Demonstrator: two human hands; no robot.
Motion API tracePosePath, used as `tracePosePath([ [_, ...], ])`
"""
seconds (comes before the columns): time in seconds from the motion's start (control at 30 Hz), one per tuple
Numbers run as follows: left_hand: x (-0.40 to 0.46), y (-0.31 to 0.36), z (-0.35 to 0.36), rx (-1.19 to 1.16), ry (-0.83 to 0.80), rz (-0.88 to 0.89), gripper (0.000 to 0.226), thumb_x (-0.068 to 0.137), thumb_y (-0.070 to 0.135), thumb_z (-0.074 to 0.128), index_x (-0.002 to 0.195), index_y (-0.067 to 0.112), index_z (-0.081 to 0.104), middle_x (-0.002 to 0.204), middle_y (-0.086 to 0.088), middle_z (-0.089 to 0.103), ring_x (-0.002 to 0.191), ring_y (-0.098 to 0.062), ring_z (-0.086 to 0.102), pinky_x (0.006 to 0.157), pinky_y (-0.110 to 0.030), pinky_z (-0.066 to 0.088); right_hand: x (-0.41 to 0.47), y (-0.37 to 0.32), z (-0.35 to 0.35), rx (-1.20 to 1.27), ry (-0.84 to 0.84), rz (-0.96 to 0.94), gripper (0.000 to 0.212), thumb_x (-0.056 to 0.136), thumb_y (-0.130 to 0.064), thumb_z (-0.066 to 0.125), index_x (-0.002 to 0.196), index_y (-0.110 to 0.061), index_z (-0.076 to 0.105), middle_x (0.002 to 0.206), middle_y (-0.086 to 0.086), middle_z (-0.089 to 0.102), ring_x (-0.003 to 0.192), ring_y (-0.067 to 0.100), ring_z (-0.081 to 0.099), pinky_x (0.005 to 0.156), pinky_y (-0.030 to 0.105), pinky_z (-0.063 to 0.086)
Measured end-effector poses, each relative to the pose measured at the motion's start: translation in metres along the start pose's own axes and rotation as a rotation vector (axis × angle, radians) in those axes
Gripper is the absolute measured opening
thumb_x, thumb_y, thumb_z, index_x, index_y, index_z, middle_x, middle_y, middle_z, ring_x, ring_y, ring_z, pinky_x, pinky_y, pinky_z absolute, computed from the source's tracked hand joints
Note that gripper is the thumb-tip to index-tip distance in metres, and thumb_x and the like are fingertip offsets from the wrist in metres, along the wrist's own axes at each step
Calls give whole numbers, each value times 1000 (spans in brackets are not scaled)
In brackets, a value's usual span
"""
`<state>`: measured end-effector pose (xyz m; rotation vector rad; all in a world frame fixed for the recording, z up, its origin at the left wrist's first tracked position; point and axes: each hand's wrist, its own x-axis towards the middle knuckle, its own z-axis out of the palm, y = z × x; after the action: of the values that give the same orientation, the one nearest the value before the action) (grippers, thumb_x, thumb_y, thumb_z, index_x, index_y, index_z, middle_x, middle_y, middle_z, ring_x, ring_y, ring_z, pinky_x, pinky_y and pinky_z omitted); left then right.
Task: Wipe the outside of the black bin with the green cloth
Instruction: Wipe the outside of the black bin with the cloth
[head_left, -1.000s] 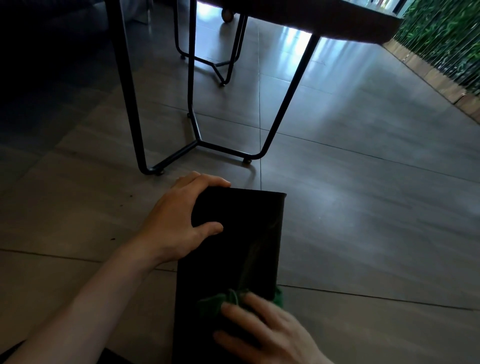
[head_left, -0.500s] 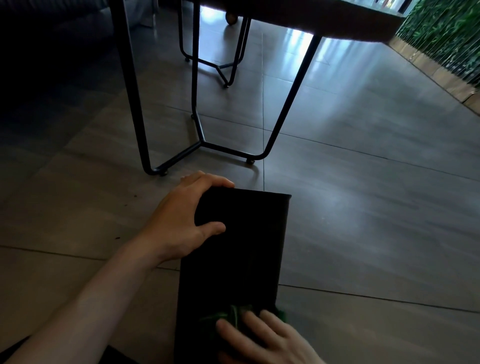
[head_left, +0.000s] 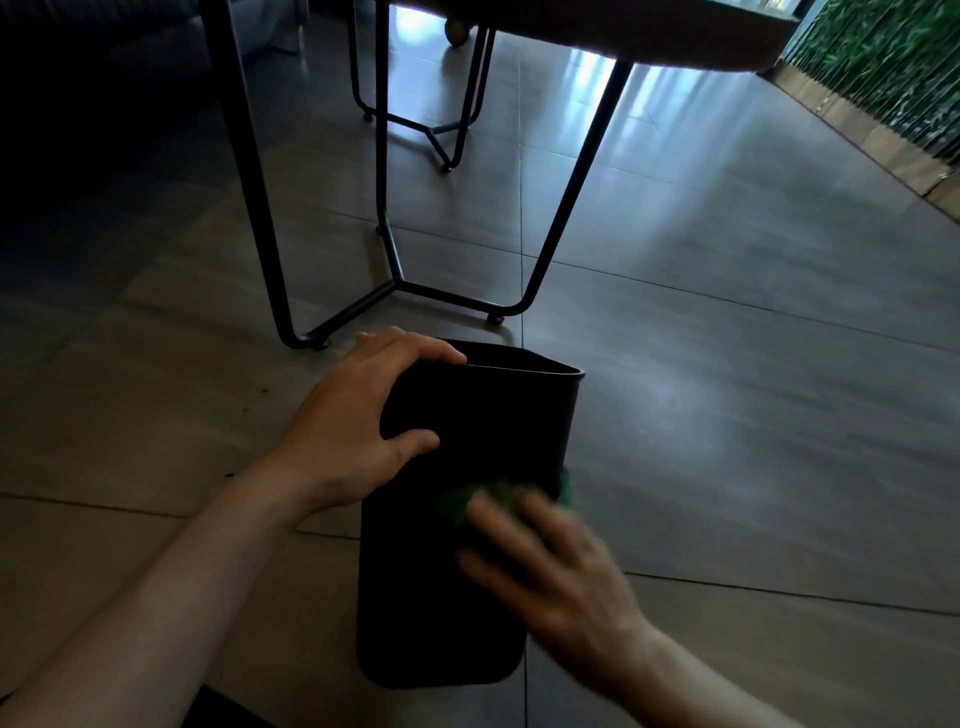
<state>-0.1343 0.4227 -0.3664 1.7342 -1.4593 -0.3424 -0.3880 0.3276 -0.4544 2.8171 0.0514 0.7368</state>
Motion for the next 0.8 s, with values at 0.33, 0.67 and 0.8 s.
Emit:
tracePosePath([
  [0.33,4,-5,-4,20,-20,20,71,71,18,85,130,41,54,124,18,54,123,-10,51,103,-37,46,36,60,-21,103,145,194,32,102,-21,64,133,-25,62,154,10,42,128,40,48,102,46,48],
  [0.67,6,-14,-3,20,2,4,69,74,22,84,130,45,52,124,23,52,125,-8,48,104,-33,43,-25,-16,7,47,-101,-136,26,107,-17,46,126,-31,57,148,7,44,119,32,52,89,39,58],
  [0.8,10,-15,-1,23,-4,21,70,73,21,85,130,44,52,128,20,53,129,-8,47,107,-33,42,15,20,-4,72,-3,4,32,104,-17,54,134,-28,57,154,8,41,124,39,51,94,49,55],
])
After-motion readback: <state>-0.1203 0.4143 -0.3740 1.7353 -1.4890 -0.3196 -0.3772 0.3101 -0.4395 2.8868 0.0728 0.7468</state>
